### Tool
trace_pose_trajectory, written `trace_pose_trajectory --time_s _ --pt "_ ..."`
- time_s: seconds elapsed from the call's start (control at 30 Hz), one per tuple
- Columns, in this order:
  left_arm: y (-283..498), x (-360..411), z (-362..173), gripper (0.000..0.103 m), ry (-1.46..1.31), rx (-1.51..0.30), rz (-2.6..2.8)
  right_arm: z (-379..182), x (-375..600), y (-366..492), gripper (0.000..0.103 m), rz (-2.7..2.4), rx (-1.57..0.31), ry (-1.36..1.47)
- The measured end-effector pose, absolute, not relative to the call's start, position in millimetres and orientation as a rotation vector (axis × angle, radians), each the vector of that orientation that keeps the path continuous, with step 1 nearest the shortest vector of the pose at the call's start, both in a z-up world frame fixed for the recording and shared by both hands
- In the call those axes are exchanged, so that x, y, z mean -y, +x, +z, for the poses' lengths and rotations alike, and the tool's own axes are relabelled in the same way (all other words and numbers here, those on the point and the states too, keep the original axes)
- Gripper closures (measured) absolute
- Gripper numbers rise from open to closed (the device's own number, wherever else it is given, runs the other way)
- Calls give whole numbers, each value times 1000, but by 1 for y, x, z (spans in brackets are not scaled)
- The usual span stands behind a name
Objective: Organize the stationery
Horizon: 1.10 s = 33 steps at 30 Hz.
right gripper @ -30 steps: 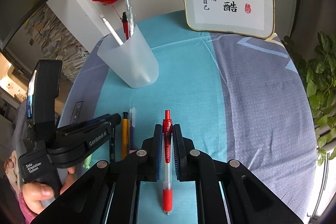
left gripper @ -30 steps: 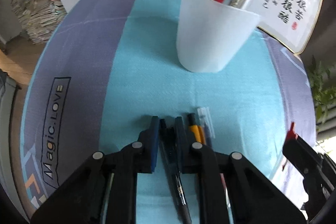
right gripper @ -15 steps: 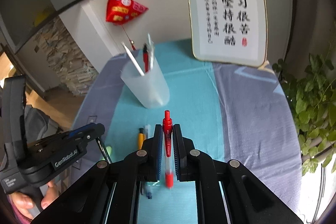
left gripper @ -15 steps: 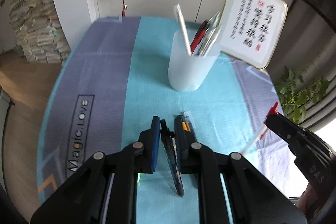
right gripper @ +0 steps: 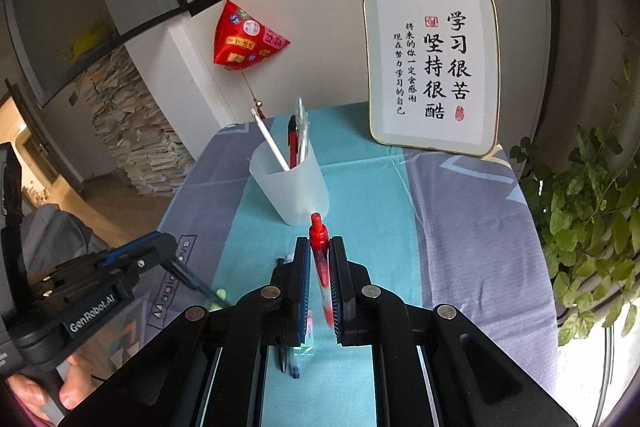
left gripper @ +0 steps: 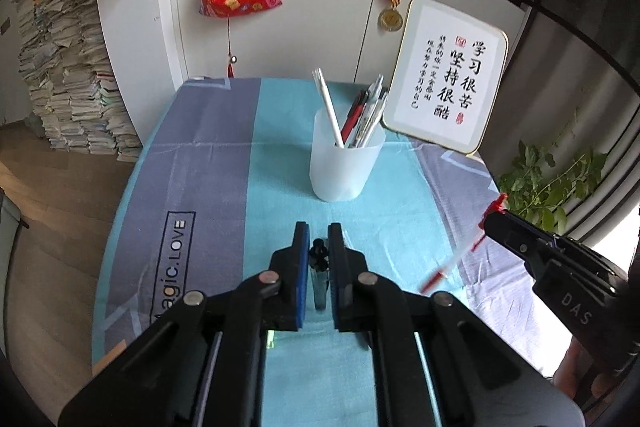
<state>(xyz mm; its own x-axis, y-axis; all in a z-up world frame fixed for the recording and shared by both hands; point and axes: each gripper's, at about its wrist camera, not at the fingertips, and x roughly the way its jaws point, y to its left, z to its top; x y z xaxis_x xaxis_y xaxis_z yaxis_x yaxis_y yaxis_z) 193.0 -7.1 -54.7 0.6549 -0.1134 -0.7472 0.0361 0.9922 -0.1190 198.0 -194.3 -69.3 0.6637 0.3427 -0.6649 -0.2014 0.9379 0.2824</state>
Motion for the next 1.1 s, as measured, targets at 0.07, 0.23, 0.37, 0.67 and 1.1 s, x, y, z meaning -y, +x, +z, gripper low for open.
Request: trace_pose_trajectory --time_s 0.07,0.23,0.37,0.67,1.1 --pt "191 6 -52 96 -97 -842 -84 -68 194 196 93 309 -784 188" --pt "189 5 -51 96 -97 -839 -83 -66 193 194 95 319 -780 188" --pt "187 2 -49 96 -105 -833 -81 -62 192 193 96 318 -772 184" --pt "186 -1 -54 96 -104 -853 -93 -90 211 222 94 302 -918 303" --pt "182 -4 -54 96 -103 -845 -101 -164 213 324 77 99 -1194 346"
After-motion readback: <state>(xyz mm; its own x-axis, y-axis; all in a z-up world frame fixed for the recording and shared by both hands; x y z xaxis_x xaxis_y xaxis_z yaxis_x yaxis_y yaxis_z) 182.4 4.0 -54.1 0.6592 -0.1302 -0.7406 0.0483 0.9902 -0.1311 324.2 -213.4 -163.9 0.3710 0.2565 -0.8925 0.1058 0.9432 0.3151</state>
